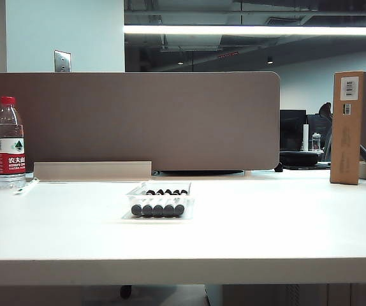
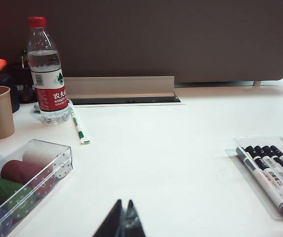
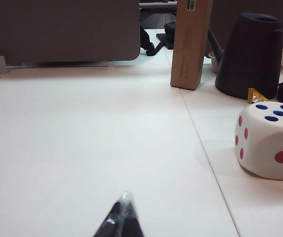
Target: Pick up the markers scattered on the table and put them into the packaging box, making sure the markers fit the shape of the box's grooves.
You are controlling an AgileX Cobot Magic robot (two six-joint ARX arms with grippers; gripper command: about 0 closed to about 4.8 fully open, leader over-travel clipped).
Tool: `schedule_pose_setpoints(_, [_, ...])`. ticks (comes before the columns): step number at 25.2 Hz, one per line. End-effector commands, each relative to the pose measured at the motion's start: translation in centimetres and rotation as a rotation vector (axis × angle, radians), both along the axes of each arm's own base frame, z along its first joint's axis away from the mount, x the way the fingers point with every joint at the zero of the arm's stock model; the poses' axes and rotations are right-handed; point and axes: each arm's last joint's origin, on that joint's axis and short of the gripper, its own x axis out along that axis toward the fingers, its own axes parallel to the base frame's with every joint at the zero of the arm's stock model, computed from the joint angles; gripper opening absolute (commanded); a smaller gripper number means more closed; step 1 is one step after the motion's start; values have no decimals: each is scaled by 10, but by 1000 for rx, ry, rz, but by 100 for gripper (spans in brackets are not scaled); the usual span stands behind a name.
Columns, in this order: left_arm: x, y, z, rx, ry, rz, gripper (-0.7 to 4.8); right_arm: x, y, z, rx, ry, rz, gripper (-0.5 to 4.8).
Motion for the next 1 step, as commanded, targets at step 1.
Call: schedule_pose_setpoints(1, [0,0,3,0,-17,-4,-5,0,0,0,-2,-10,0,-8])
